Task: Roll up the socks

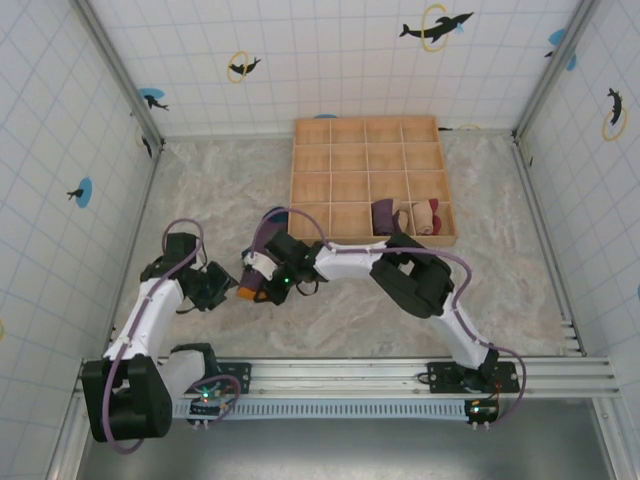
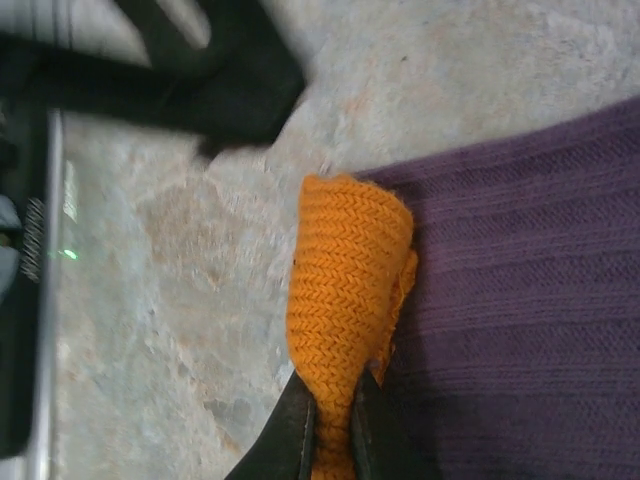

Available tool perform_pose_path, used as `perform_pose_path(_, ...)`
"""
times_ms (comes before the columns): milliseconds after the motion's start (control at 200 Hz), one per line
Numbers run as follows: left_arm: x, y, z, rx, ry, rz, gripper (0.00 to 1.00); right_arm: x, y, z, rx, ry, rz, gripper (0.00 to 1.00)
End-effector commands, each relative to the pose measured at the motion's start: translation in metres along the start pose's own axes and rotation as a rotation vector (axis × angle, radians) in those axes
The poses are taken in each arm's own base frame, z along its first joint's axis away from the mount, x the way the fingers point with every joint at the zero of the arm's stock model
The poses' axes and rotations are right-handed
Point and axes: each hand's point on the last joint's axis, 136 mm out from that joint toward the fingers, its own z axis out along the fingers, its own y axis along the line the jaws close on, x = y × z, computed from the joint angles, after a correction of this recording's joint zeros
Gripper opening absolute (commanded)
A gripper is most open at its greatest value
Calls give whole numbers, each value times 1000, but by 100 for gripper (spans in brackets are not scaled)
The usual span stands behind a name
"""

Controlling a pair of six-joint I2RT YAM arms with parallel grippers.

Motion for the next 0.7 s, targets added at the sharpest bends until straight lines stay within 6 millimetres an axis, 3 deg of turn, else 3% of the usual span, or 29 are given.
perform_pose_path(0,13,-4,11,105,32,-65,49,45,-5,13,-142,158,354,0)
perform_pose_path(275,16,4,27,156,9,-119,49,34,-22,9,-222,60,675,0)
perform_pose_path(490,8,-7,32,213,-15,-156,48,29,-25,8,-226,36,741,0)
perform_pose_path(696,14,-7,43,183,6,-147,47,26,-28,9,-221,27,755,0)
